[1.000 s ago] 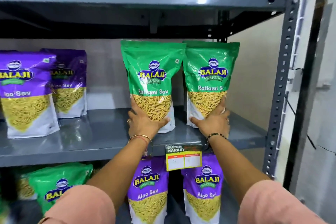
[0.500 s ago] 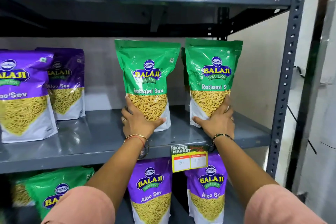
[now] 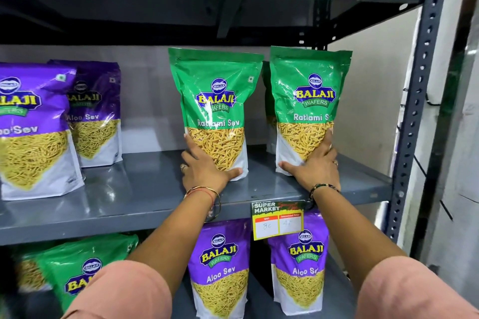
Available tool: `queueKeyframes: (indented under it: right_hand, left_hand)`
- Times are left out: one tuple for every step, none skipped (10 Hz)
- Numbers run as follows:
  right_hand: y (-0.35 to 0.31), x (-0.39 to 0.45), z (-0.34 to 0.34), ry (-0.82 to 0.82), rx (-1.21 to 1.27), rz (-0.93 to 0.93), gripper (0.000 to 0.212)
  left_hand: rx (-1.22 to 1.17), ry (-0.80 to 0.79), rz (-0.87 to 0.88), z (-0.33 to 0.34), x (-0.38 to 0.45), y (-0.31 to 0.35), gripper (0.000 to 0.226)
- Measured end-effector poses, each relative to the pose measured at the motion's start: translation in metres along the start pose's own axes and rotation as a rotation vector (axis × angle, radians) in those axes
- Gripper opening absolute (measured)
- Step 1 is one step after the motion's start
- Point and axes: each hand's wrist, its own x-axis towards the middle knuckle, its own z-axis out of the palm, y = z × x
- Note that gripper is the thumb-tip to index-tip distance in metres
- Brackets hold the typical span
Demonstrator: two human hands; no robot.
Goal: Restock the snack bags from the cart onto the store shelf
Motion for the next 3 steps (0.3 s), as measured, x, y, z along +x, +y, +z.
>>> queueKeyframes:
  right_hand:
    - [-0.001,-0.001,-0.001,0.004,0.0,0.001,0.134]
    - [-0.005,-0.007,-0.005,0.083,-0.009,0.01,0.128]
    - [-0.023,-0.021,-0.005,0.249,-0.002,-0.154,0.102]
  left_hand:
    - [0.002,-0.003,-0.011,-0.002,-0.001,0.001,0.15]
    - [-0.008,0.094,0.026,-0.007,-0.005,0.004,0.142]
    - [0.101,0.22,0.311,-0.02,-0.008,0.002,0.106]
